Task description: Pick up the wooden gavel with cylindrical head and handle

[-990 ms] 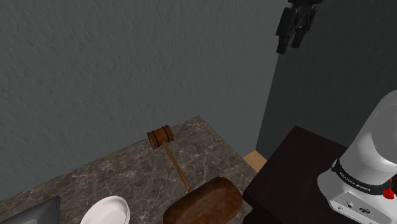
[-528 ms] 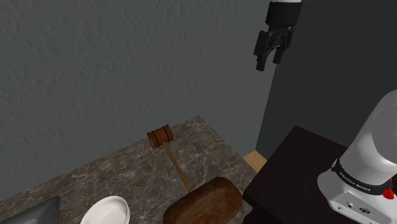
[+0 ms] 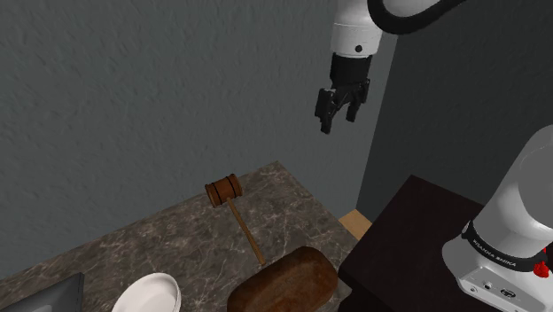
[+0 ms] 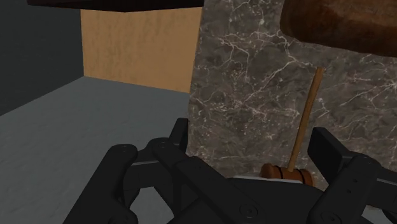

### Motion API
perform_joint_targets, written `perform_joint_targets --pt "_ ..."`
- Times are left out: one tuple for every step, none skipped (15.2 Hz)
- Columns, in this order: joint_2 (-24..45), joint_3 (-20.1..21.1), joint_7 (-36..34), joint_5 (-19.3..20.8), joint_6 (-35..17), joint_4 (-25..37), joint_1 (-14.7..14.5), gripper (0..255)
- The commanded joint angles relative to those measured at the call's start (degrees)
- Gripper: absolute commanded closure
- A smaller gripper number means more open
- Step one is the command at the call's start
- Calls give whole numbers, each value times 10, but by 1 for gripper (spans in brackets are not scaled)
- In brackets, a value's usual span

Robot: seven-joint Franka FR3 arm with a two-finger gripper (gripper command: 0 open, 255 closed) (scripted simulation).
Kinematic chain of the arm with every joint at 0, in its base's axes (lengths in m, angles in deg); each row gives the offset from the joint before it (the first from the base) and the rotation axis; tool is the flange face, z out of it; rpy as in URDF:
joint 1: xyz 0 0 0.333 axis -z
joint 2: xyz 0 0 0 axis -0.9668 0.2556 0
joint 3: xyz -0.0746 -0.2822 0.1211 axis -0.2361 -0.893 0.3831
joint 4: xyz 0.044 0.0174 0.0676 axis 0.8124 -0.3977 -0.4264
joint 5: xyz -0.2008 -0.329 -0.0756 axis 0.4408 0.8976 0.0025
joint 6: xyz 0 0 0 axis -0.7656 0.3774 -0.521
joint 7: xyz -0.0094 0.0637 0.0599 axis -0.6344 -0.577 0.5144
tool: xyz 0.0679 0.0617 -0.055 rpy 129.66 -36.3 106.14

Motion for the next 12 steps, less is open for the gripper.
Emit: perform_joint_targets --pt "38 18 -18 -2 -38 4 0 0" --pt "56 26 -27 -1 -56 5 0 0" --pt "76 34 -36 0 -74 7 0 0" --pt "95 42 -45 2 -91 10 1 0" --pt "116 51 -55 6 -108 14 2 0" --pt "136 58 -65 10 -125 19 3 0" --pt "158 66 -75 15 -141 24 4 0" --pt "180 73 -87 21 -157 30 5 0" --pt "202 80 -99 29 -172 37 6 0" --pt "225 86 -111 38 -186 45 7 0" --pt "248 92 -124 48 -200 54 8 0" --pt "271 97 -138 60 -213 63 8 0"
